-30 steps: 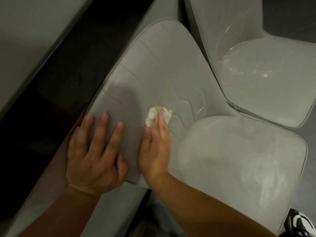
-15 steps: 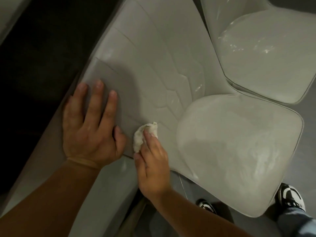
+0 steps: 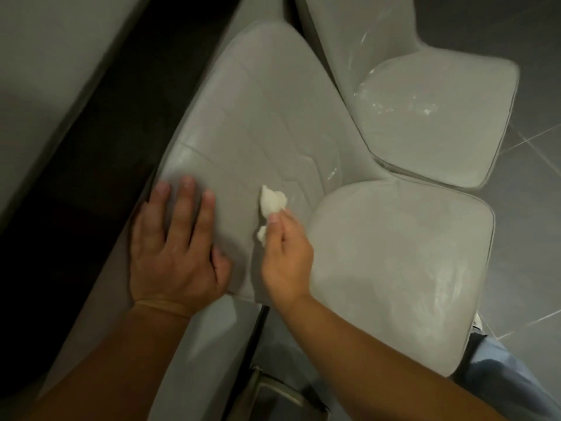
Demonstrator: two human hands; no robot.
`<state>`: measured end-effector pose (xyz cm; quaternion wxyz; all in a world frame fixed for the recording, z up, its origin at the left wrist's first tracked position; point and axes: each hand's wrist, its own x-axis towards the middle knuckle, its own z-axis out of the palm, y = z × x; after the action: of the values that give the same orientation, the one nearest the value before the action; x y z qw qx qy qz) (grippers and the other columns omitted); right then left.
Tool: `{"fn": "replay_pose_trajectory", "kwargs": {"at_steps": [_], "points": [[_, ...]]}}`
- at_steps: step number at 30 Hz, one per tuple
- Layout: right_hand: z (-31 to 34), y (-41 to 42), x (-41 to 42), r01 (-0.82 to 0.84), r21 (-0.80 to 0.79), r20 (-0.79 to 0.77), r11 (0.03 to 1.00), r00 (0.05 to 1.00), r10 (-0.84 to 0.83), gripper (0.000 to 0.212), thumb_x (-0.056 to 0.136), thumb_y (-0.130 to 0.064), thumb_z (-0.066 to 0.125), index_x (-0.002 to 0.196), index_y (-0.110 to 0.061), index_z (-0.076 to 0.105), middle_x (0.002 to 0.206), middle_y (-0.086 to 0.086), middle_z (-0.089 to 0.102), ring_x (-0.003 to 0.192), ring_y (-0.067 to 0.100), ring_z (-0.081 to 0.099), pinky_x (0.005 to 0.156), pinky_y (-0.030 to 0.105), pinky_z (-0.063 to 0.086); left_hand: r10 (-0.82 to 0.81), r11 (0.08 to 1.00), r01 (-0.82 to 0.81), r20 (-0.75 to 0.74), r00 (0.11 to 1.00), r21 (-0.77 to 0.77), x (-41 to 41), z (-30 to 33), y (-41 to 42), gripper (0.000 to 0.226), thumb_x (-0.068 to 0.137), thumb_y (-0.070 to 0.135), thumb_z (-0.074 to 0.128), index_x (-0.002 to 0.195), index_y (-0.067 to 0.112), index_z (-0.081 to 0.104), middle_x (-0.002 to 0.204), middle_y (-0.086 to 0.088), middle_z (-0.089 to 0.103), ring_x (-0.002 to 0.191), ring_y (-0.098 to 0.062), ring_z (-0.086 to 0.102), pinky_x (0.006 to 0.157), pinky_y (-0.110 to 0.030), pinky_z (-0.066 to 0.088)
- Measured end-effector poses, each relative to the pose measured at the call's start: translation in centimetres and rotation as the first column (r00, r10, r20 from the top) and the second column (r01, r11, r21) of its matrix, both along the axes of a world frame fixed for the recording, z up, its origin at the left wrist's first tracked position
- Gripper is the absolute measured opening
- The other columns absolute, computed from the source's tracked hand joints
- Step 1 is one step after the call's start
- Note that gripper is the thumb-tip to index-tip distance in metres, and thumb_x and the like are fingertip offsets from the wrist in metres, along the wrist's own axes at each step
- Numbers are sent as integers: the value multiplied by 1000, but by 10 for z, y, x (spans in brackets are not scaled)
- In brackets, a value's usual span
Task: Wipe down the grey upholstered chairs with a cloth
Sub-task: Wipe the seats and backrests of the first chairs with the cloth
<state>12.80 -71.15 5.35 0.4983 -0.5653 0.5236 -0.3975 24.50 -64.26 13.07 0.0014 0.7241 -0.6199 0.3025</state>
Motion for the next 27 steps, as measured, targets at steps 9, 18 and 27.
{"fn": "replay_pose_trajectory", "kwargs": {"at_steps": [9,18,27], "points": [[-81,-49,31,-18,730,58,683,998,-35,48,106,-25,28,150,-6,28,156,12,31,142,25,31,118,38,19,-6,1000,6,52,999,-13,3,-2,-1,66,89,34,40,147,4,51,155,-22,42,147,-43,31,119,-52,23],[-9,-51,30,109,264,161,959,975,-155,41,97,-44,38,130,-29,57,123,-13,62,114,0,55,95,12,40,84,991,-89,47,995,99,-6,5,1,65,90,32,43,149,4,49,159,-22,36,153,-37,21,122,-52,17],[-74,-106,44,137,750,38,647,968,-249,39,105,-15,28,135,3,44,141,22,47,132,34,43,111,35,29,-270,962,271,-194,943,-23,-36,99,-87,49,92,23,49,135,3,60,155,-24,40,149,-43,30,121,-51,28]]}}
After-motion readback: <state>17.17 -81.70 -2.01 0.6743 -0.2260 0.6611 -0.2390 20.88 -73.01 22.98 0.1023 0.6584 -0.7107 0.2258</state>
